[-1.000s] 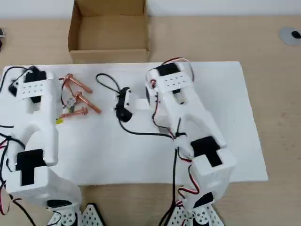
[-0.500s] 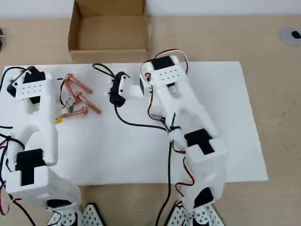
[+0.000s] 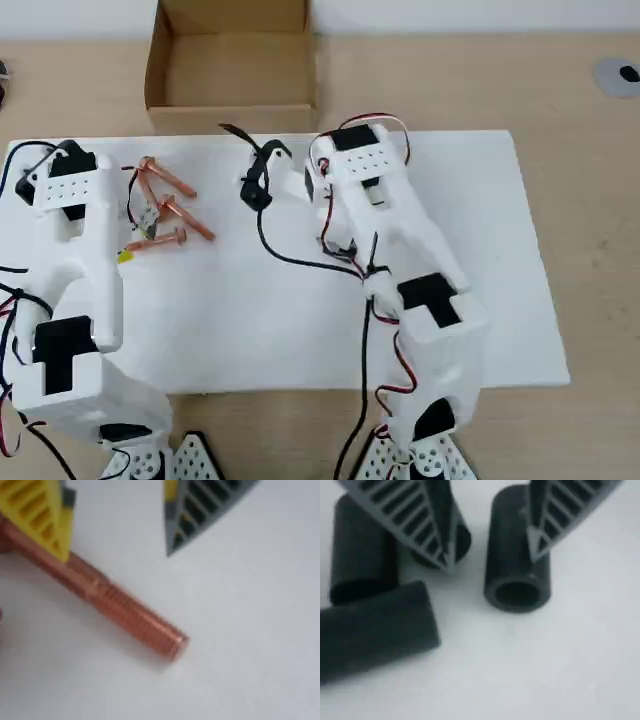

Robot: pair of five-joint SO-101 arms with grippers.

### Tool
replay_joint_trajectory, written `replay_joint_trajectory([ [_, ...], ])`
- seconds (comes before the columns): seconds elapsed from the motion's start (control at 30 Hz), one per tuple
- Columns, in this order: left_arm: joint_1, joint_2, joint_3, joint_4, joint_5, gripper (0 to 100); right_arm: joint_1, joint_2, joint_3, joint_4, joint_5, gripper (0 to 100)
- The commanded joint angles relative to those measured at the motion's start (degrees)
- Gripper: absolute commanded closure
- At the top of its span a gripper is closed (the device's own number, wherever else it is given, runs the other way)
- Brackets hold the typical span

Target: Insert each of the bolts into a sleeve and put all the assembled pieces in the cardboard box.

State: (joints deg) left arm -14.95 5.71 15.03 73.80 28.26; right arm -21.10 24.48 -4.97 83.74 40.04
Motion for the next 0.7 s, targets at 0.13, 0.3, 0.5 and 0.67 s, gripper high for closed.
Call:
replay_joint_trajectory([
  [0.13, -0.2, -0.6, -0.4, -0.4, -0.5, 86, 1.1, -2.2, 3.7, -1.6, -3.0, 86.3],
  [0.3, -0.2, -0.6, -0.4, -0.4, -0.6, 86, 1.2, -10.2, 10.5, -1.7, -3.0, 86.3],
  [0.5, -0.2, -0.6, -0.4, -0.4, -0.6, 86, 0.9, -15.2, 22.4, -7.5, -3.0, 86.2],
  [0.67, -0.2, -0.6, -0.4, -0.4, -0.6, 86, 0.0, -16.5, 27.2, -10.4, -3.3, 86.2],
])
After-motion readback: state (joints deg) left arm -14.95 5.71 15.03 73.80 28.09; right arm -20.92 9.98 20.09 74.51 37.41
